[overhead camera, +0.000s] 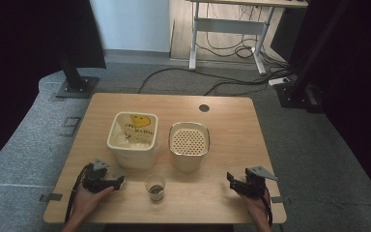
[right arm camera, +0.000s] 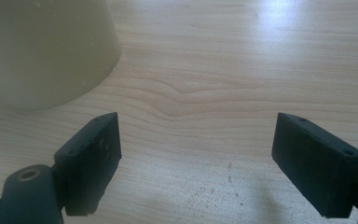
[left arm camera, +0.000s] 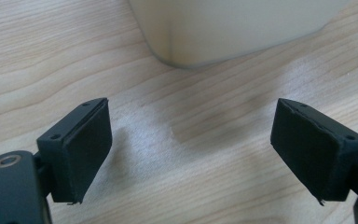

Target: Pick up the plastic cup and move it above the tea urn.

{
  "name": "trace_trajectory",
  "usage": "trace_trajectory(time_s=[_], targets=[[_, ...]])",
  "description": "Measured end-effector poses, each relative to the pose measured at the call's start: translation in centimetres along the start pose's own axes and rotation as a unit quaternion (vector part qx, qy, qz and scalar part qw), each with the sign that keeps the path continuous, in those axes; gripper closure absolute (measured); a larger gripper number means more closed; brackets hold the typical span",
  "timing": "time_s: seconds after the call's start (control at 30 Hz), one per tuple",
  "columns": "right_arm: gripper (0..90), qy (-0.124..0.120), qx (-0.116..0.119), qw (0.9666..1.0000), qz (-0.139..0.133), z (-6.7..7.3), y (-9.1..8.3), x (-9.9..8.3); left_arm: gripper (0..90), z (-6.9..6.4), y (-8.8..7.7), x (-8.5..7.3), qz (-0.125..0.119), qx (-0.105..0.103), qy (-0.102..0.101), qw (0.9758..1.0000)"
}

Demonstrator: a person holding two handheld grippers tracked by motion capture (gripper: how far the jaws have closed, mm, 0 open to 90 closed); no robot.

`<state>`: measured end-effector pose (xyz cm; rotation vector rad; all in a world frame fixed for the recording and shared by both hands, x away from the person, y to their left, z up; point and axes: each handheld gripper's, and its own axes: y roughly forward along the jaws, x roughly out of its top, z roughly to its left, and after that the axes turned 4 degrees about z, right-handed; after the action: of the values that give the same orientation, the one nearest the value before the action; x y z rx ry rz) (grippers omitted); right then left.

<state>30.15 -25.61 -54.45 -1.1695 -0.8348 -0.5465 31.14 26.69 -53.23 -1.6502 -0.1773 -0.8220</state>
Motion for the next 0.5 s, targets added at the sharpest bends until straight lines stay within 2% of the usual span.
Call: trace_trajectory(time_s=[0.13,0.27,0.4,0.43,0.5], targets=[[16.5,-0.005,0.011,0.9999,-0.002,-0.1,-0.3,0.0,12.7,-0.6,0.4,0.4,0.008,0.006,0.015,0.9998],[18.2,-0.018,0.035,0.9992,-0.008,0.8,-0.4,-0.1,12.2,-0.8,0.3,0.3,0.004,0.009,0.016,0.9998],[19.3,-0.034,0.070,0.9967,-0.021,2.8,-0.7,0.3,12.3,-1.0,-0.2,0.1,-0.003,0.007,0.024,0.9997],[19.3,-0.046,0.079,0.9955,-0.025,3.7,-0.8,0.5,12.2,-1.1,-0.4,0.0,-0.005,0.007,0.025,0.9996],[19.3,-0.052,0.103,0.9928,-0.030,5.3,-0.8,0.7,12.2,-1.0,-0.9,-0.2,-0.013,-0.002,0.017,0.9998]])
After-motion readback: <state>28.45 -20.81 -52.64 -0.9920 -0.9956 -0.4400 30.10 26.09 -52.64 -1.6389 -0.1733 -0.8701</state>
